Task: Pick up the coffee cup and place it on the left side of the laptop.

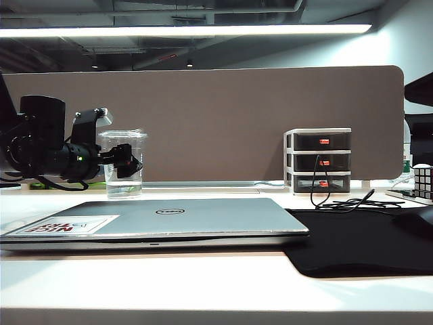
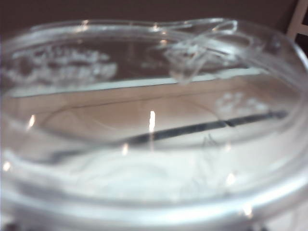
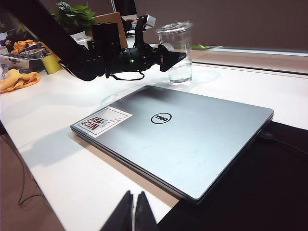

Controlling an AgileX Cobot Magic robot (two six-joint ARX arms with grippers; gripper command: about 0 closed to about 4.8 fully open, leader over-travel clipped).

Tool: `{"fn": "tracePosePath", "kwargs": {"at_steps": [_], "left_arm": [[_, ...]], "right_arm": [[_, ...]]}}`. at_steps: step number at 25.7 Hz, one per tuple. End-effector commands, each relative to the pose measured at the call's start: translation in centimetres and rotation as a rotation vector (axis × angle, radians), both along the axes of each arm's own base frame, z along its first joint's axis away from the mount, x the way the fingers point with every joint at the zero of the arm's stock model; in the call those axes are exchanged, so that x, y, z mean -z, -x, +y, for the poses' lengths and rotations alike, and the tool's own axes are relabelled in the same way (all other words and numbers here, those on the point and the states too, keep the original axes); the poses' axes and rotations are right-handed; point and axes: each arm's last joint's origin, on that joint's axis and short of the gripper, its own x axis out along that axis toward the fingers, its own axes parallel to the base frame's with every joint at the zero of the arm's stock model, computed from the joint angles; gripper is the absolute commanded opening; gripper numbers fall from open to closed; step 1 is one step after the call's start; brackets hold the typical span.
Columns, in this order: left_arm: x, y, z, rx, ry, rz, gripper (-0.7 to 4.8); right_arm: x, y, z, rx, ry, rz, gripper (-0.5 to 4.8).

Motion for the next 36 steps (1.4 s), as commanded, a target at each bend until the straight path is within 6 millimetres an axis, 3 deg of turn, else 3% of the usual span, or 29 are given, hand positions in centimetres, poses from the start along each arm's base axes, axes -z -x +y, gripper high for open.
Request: {"fn": "tracePosePath", "kwargs": {"at_steps": [1,7,17,23,29,30,32,36], "left_arm": [[-0.5,-0.1,0.1,-0.026,-0.014,-0.042,4.79],[-0.1,-1.0,0.1,-0.030,0.015,-0.033,4.79],[-1.1,-1.0,0.1,-0.030,0.018,-0.139,4.79],[-1.1,-1.0,0.1,-0.030,0.018,-0.147,4.01],[-1.1,-1.0,0.1,-0.030,0.018,-0.142,3.94],[-1.1,-1.0,0.1,-0.030,0.018,-0.142,3.53],[-1.0,-1.0,0.1,-0.028,0.017,-0.135,1.94],[-0.8,-0.9,0.1,-0.027,0.016,-0.124,1.83]], "right_arm": [[0.1,0.0,0.0,0.001,0.000,-0.004,0.27],[0.1,0.0,0.0,0.001,0.000,-0.004,0.27],[0.1,0.0,0.0,0.001,0.000,-0.004,0.27],[0.1,0.0,0.0,0.001,0.000,-0.004,0.26],[0.1,0.0,0.0,0.001,0.000,-0.004,0.27],[0.1,0.0,0.0,0.001,0.000,-0.004,0.26],[0.1,0.0,0.0,0.001,0.000,-0.004,0.27],[0.1,0.0,0.0,0.001,0.000,-0.003,0.27]]}}
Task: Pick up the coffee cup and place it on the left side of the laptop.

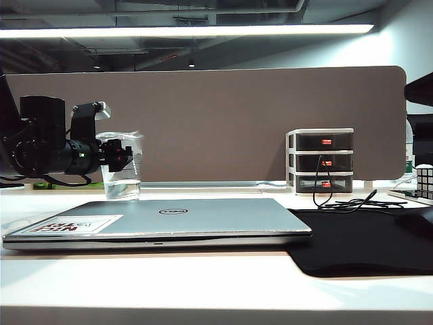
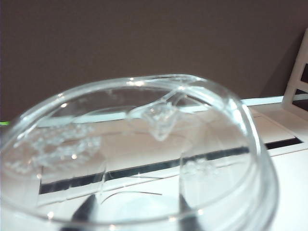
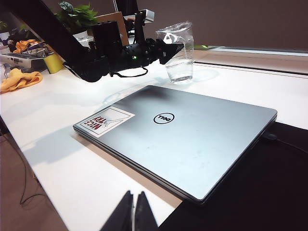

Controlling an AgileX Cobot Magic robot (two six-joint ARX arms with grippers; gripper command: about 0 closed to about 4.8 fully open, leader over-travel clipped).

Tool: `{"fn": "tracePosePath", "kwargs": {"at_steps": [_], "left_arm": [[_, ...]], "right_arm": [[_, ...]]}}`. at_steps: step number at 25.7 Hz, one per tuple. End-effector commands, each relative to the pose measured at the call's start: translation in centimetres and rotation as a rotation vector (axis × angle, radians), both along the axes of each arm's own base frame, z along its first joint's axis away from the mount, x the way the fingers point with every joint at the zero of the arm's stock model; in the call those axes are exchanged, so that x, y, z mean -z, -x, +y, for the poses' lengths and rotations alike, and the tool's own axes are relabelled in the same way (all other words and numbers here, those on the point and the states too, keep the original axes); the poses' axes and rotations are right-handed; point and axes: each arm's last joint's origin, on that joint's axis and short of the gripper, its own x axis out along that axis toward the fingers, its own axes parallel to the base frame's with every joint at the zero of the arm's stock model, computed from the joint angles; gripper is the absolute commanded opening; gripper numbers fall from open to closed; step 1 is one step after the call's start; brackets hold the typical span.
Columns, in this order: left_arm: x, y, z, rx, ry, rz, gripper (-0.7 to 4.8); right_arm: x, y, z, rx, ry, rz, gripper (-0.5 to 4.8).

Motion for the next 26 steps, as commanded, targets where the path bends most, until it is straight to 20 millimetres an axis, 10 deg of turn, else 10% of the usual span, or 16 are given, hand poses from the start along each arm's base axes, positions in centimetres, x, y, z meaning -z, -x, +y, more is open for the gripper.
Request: {"fn": "tracePosePath", "kwargs": {"at_steps": [1,11,26], "left_arm": [[-0.3,0.1,0.1,-0.002,-0.001,-0.017,1.83],[-0.4,2.0,2.0,-0.034,-0.012,-0.094,1.89],[-3.4,10.8,5.2,-0.109,-0.089,-0.072,2.42]], "right_arm": [[0.1,0.0,0.0,0.001,0.001,-0.004,0.27],[0.3,0.0,0.0,-0.002,0.006,0.017,0.27],[0.3,0.0,0.1,-0.011,0.006,0.016,0.27]]}}
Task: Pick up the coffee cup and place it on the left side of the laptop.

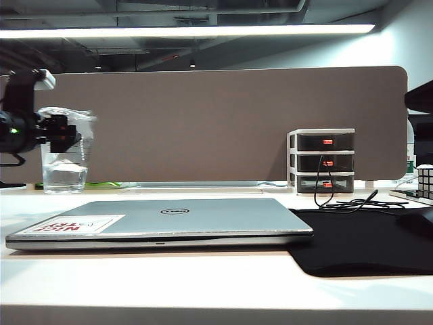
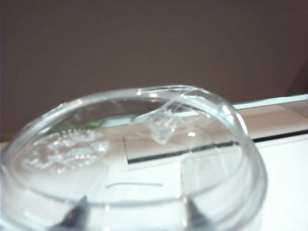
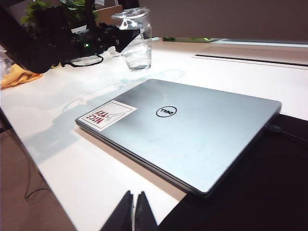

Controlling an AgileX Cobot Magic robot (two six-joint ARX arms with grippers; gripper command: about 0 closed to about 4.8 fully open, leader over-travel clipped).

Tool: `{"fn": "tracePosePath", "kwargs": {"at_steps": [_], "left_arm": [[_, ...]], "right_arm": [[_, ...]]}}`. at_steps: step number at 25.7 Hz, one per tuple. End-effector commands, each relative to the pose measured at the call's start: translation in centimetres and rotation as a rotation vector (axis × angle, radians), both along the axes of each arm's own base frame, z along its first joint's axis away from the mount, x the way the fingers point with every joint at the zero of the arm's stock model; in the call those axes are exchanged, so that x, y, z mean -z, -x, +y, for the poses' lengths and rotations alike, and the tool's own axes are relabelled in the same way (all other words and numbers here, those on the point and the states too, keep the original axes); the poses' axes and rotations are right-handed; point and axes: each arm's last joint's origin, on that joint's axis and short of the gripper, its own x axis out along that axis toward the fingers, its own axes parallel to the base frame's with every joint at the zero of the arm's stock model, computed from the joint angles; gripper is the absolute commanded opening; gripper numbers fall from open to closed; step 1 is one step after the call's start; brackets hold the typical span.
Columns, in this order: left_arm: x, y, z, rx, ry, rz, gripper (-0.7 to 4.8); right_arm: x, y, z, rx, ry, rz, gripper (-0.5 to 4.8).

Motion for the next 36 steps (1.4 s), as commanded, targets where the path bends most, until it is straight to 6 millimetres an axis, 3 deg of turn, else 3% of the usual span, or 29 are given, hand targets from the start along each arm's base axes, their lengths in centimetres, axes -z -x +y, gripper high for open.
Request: {"fn": "tracePosePath", "kwargs": {"at_steps": [1,11,13,19,33,36], "left_arm": [[-0.4,1.9,-0.2,0.006,-0.003,-0.012,2.42],[2.4,6.7,-0.2,-0.076,0.053,0.062,2.42],[3.3,8.8,-0.3,-0.105,0.067,0.051,2.41],[4.7,11.0,-0.3,-0.132,0.069,0.122,2.41],[3.3,19.1,-0.4,-0.251,0.083,0.080,2.41],[3.2,19.5,-0.5,-0.226,0.114,0.115,2.40]], "right_arm": [[0.1,0.0,0.1,-0.006,-0.002,-0.008,0.27],[0.1,0.1,0.1,-0.039,-0.006,-0.005,0.27],[0.1,0.1,0.1,-0.040,-0.006,-0.005,0.27],[0.1,0.1,0.2,-0.048,-0.006,-0.005,0.27],[0.1,0.1,0.2,-0.050,-0.006,-0.004,0.26],[0.1,0.0,0.1,-0.004,-0.002,-0.003,0.26]]}}
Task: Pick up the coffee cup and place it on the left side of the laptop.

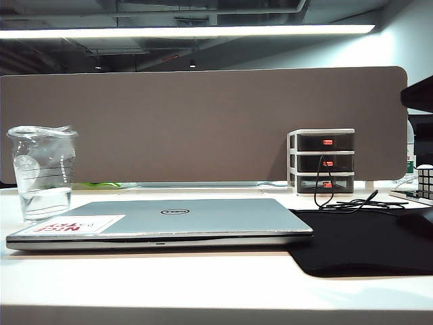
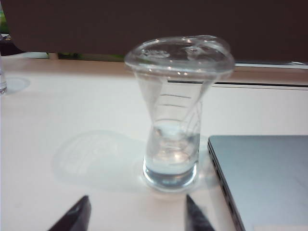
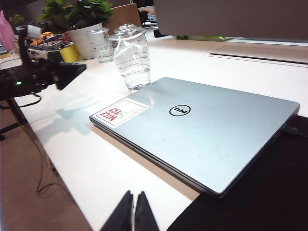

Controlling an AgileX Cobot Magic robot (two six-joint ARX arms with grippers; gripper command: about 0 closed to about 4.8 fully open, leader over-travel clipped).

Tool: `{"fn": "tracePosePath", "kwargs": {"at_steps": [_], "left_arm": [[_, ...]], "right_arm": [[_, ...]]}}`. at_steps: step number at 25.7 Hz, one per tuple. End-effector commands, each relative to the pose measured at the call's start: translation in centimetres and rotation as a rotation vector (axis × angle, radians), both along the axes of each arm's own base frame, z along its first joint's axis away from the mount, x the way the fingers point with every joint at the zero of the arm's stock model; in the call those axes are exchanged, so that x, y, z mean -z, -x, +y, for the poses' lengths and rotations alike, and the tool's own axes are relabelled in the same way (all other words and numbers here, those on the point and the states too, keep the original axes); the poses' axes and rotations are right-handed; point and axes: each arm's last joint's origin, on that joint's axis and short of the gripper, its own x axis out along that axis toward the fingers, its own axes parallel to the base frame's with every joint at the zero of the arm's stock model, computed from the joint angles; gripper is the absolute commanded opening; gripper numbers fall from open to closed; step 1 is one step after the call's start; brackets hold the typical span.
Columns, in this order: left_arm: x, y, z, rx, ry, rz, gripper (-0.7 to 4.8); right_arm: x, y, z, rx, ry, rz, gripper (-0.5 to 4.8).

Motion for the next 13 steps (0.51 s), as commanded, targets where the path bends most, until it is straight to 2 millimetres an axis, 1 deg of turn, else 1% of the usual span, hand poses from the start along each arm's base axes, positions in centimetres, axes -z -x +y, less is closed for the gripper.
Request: {"fn": "tracePosePath", "kwargs": {"at_steps": [1,6,7,8,9,10,11,13], "left_arm": [[-0.5,0.0,0.0,0.020,0.052,0.001,2.40],[-1.0,0.1,-0.2,0.073,0.090,-0.032,2.34],[-1.1,0.2,-0.3,0.093,0.089,-0.038,2.12],[-1.3,0.2,-0.4,0.125,0.093,-0.049,1.56],[-1.5,0.3,-0.4,0.149,0.094,-0.057,1.16],[-1.6,0.3,-0.5,0.165,0.094,-0.062,0.89],[-1.7,0.4,-0.5,0.178,0.102,-0.068,0.51],[-1.9,0.5,-0.5,0.177,0.103,-0.069,0.46]], "right_arm": [[0.1,-0.2,-0.1,0.057,0.005,-0.008,0.25],[0.1,-0.4,-0.5,0.208,0.058,-0.058,0.16],[0.0,-0.5,-0.6,0.252,0.074,-0.072,0.06],[0.0,-0.6,-0.8,0.331,0.106,-0.091,-0.01],[0.0,-0.7,-0.9,0.380,0.128,-0.102,-0.01],[0.0,-0.7,-1.0,0.418,0.147,-0.110,-0.01],[0.0,-0.8,-1.2,0.492,0.186,-0.127,-0.01],[0.0,-0.9,-1.4,0.567,0.219,-0.137,-0.02]]}}
